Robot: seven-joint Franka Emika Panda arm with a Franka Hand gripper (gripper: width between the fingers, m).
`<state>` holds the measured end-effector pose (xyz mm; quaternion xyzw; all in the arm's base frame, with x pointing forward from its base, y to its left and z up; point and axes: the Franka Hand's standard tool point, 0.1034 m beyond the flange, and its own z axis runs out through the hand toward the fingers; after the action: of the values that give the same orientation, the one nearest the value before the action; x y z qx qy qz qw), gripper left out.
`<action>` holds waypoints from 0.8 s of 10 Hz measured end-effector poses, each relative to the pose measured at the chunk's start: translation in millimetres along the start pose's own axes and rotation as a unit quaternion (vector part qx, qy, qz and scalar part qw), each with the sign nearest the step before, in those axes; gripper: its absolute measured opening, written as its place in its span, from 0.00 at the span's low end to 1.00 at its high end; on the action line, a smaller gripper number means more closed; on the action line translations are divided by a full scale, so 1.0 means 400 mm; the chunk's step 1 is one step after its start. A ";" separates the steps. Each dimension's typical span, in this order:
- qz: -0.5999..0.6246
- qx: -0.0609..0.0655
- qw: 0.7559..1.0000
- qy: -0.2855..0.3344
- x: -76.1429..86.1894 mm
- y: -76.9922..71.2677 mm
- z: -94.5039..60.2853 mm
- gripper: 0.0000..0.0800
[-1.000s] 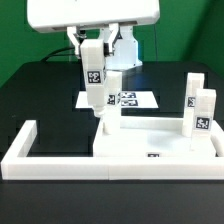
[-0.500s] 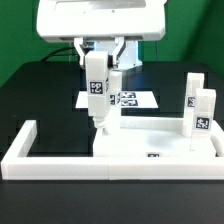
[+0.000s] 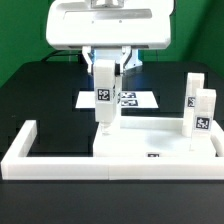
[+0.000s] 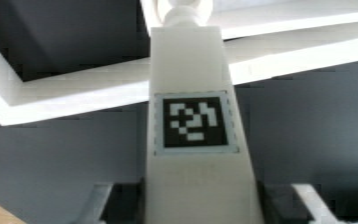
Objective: Assemble desk
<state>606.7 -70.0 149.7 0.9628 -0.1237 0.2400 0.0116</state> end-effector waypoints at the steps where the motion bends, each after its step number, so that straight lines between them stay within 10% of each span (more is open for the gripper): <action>1: -0.001 -0.002 1.000 -0.003 -0.007 0.000 0.009 0.36; 8: -0.002 -0.009 1.000 -0.004 -0.003 -0.003 0.053 0.36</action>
Offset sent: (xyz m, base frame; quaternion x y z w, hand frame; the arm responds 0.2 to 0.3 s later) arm 0.0149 -0.0031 -0.0076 -0.0067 0.0067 0.0016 1.0000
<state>615.7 -70.5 130.4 0.9638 -0.1243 0.2351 0.0199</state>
